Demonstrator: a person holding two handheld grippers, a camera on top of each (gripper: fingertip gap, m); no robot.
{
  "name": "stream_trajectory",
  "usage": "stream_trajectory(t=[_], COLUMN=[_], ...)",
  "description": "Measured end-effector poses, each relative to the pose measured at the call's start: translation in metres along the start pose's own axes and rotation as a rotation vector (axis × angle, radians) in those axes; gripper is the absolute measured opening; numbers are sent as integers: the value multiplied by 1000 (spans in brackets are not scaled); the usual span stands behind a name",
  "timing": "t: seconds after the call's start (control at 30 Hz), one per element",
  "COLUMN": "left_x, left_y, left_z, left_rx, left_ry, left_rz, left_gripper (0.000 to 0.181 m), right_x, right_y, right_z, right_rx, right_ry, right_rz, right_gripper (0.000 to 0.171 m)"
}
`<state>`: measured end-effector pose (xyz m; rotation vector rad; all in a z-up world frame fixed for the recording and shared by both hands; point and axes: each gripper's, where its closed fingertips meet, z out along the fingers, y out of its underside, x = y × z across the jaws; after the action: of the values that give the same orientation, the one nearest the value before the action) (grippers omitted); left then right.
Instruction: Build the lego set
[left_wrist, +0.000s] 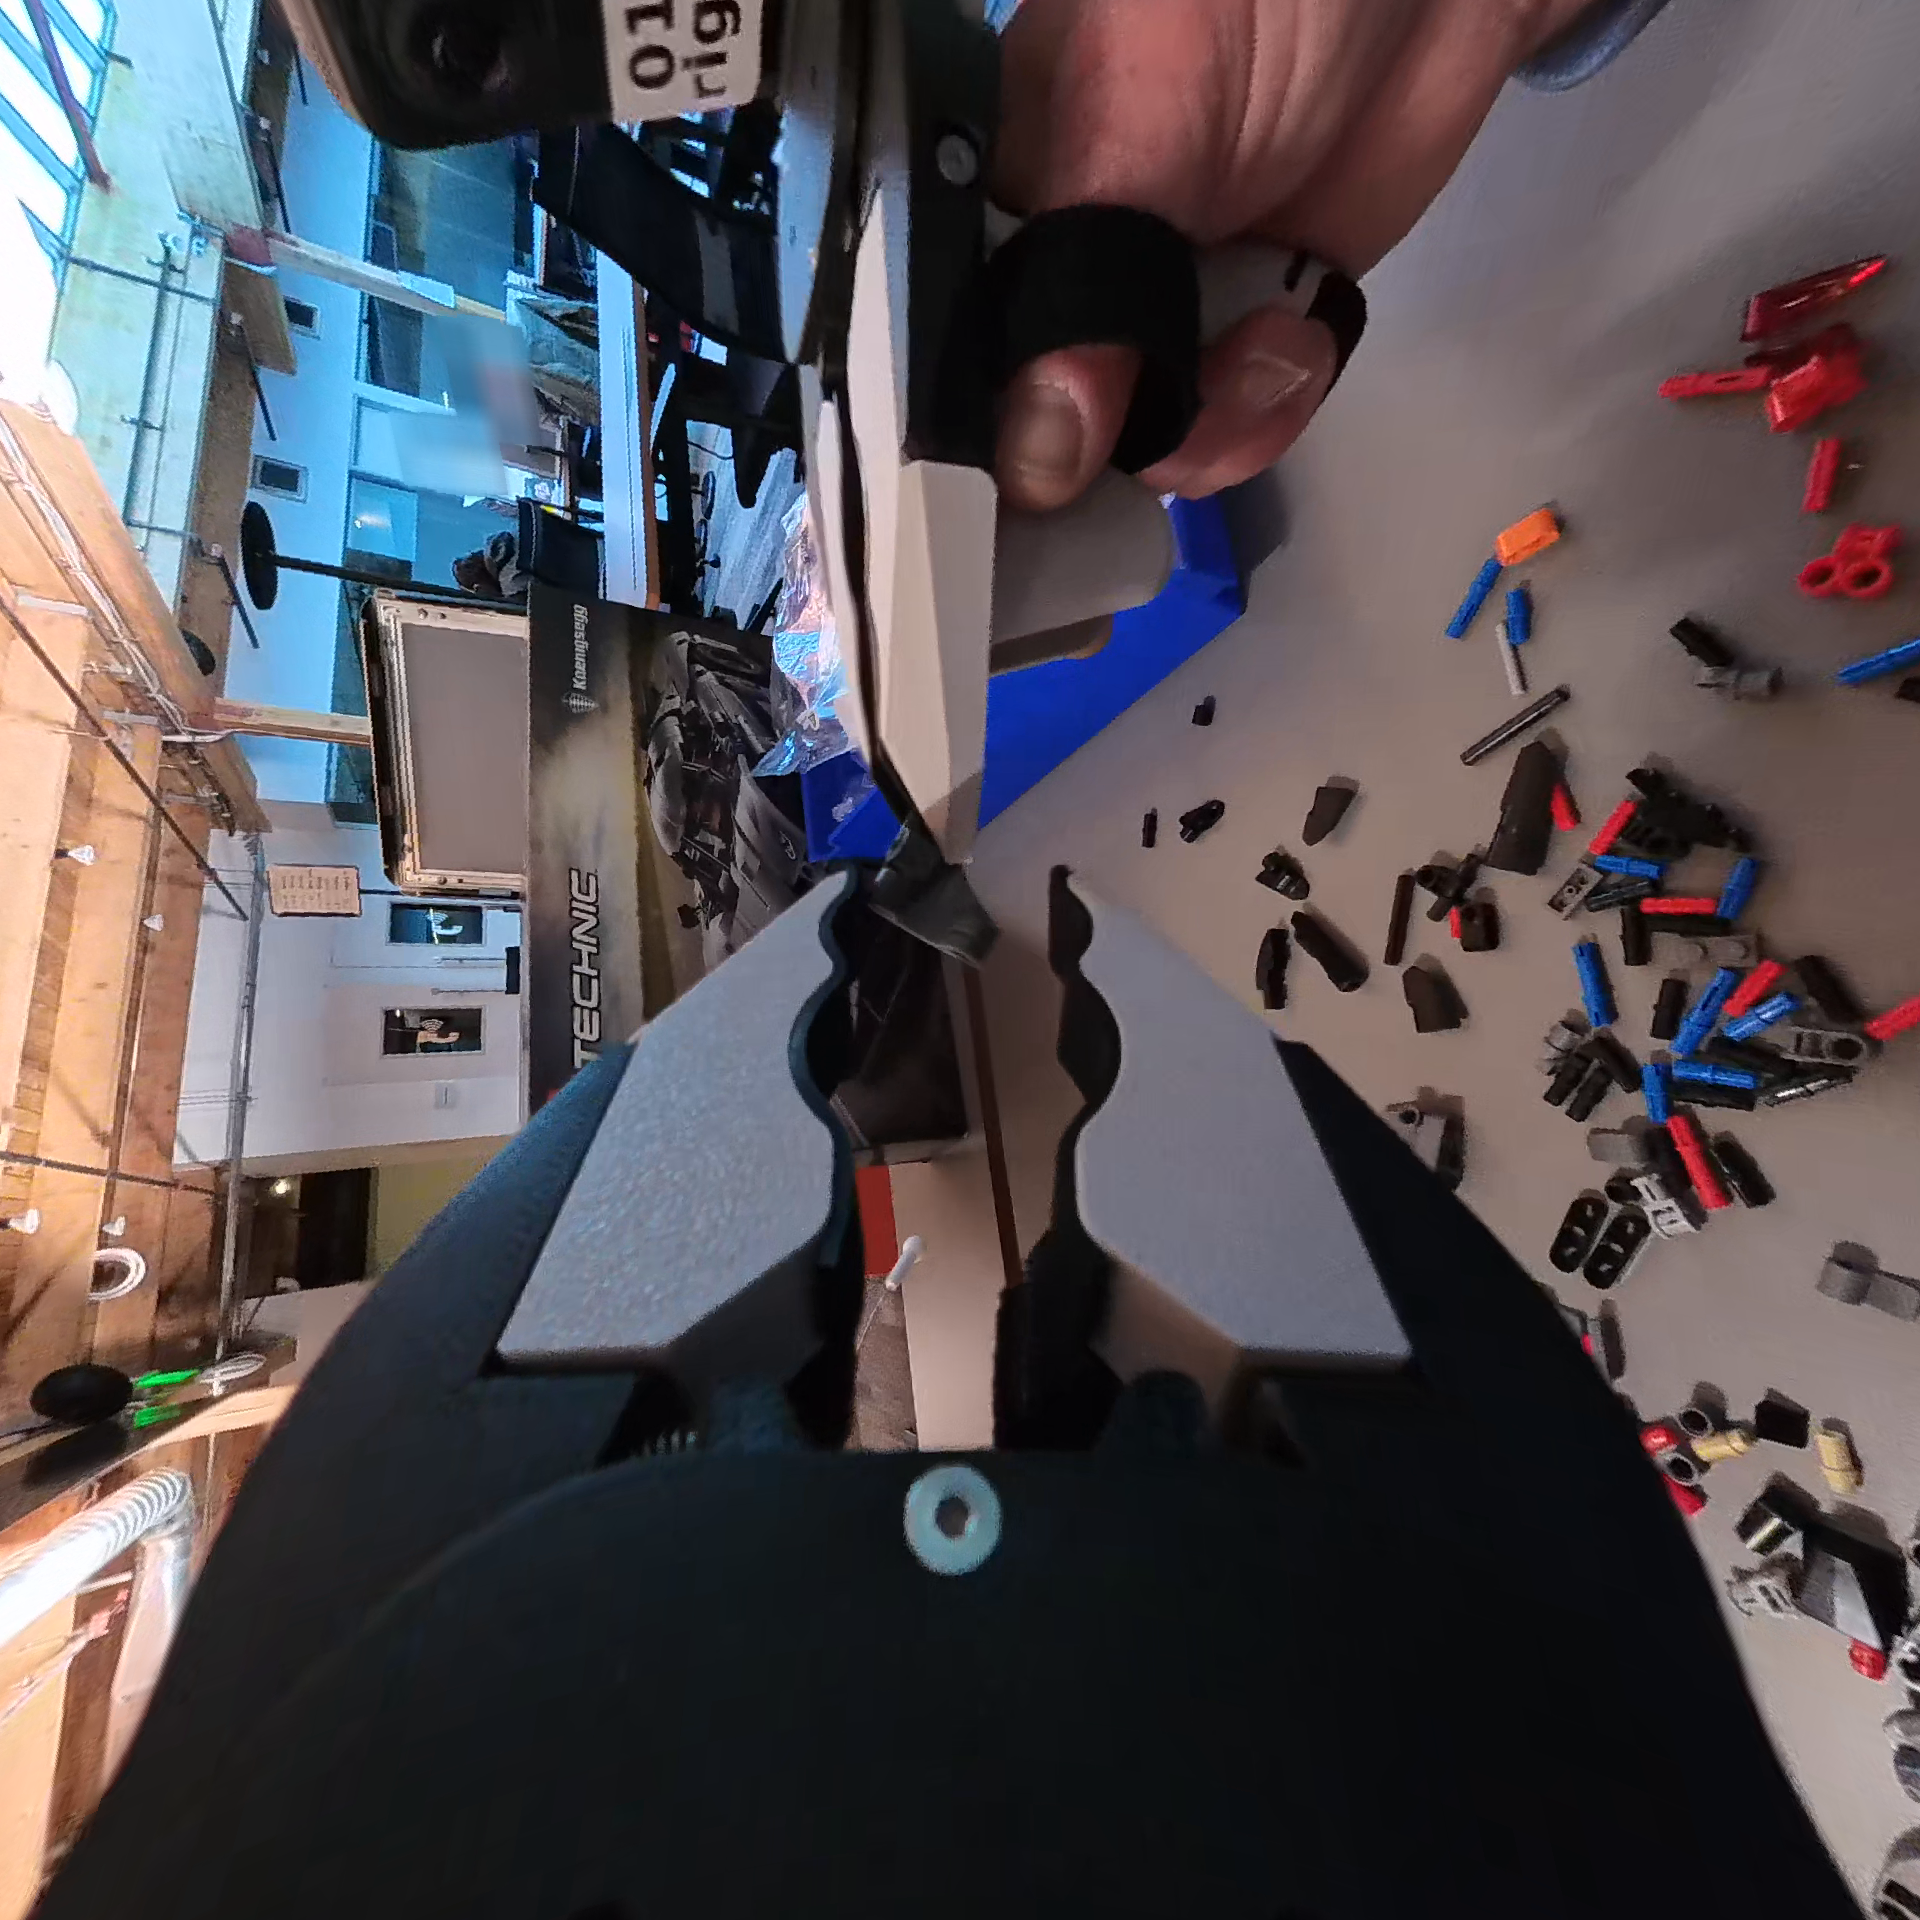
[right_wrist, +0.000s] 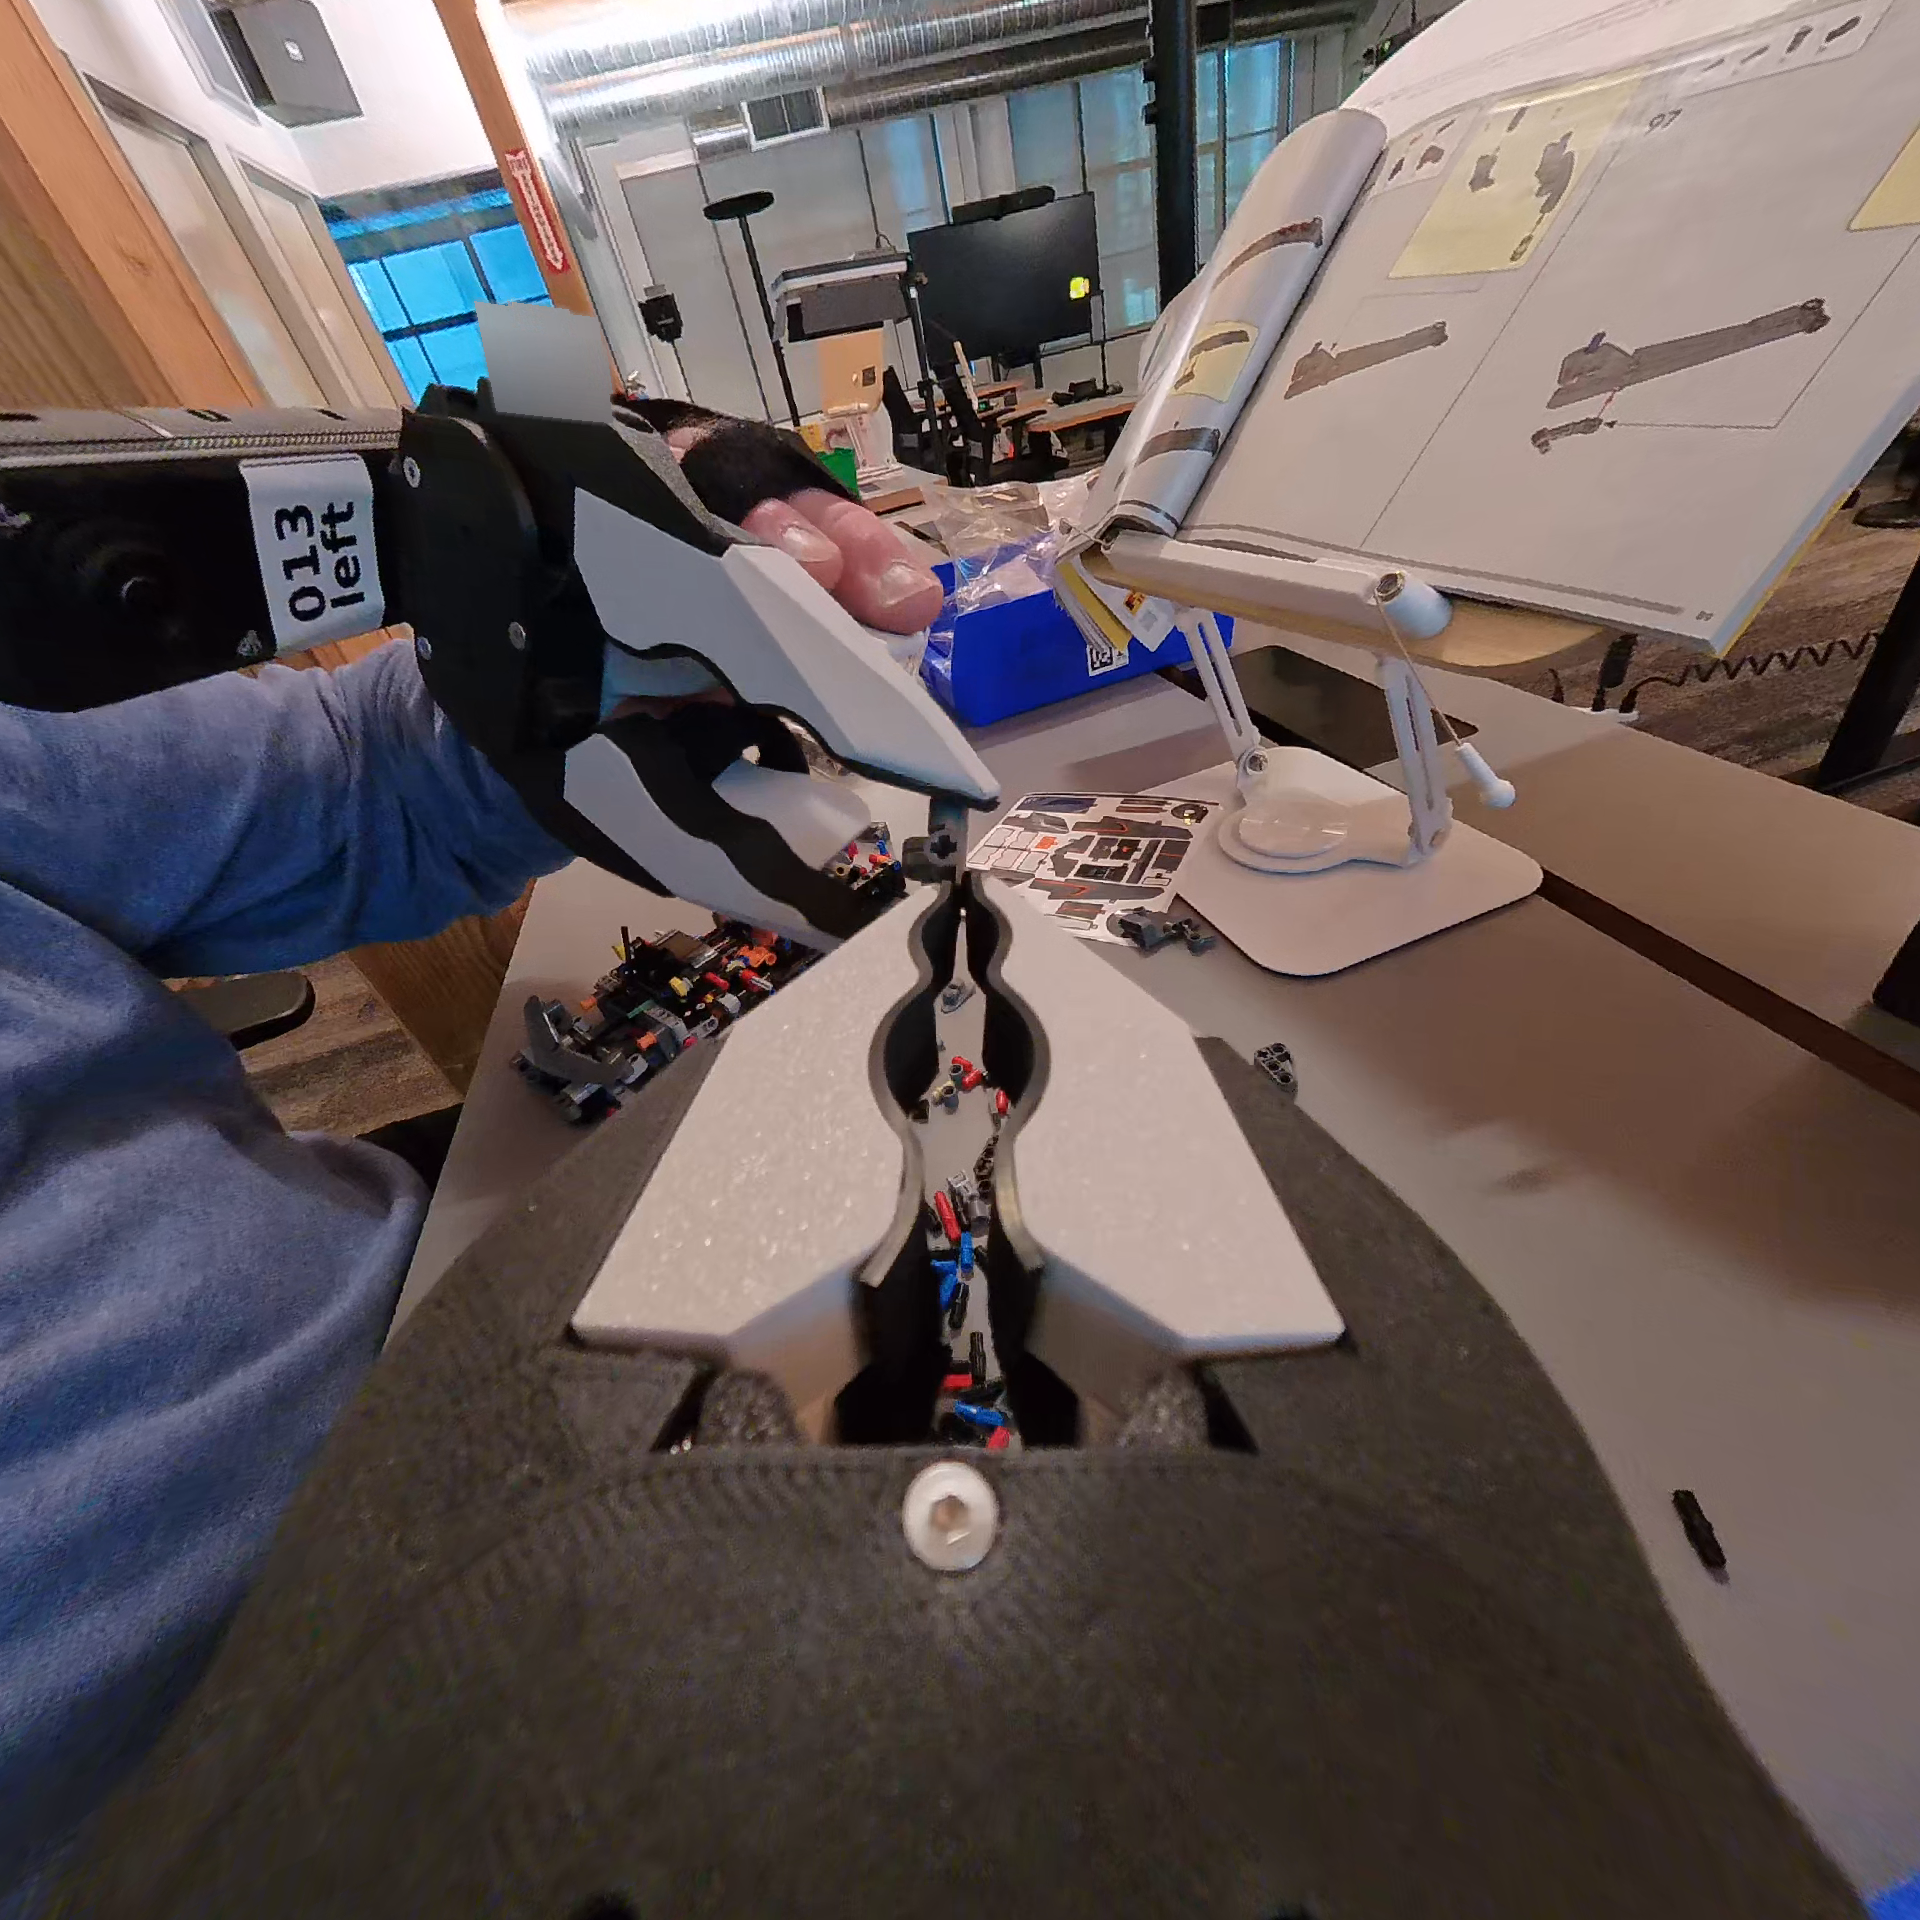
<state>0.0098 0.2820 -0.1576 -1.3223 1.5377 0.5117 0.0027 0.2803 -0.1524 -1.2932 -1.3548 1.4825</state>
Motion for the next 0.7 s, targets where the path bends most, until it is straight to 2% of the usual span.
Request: stream_trajectory(t=[0.27,0.53,0.7], left_x=[-4,-13,-9], left_y=[1,-6,-4], left_z=[-2,-3,-2], left_rx=[0,52,74], left_ry=[-50,-134,-111], left_rz=[-56,-198,-277], left_gripper=[17,16,16], right_x=[-2,-3,-3], right_y=[2,-7,-4], right_z=[2,-4,-3], right_rx=[-14,45,24], right_ry=[-10,-46,-36], right_rz=[3,57,51], right_gripper=[0,0,0])
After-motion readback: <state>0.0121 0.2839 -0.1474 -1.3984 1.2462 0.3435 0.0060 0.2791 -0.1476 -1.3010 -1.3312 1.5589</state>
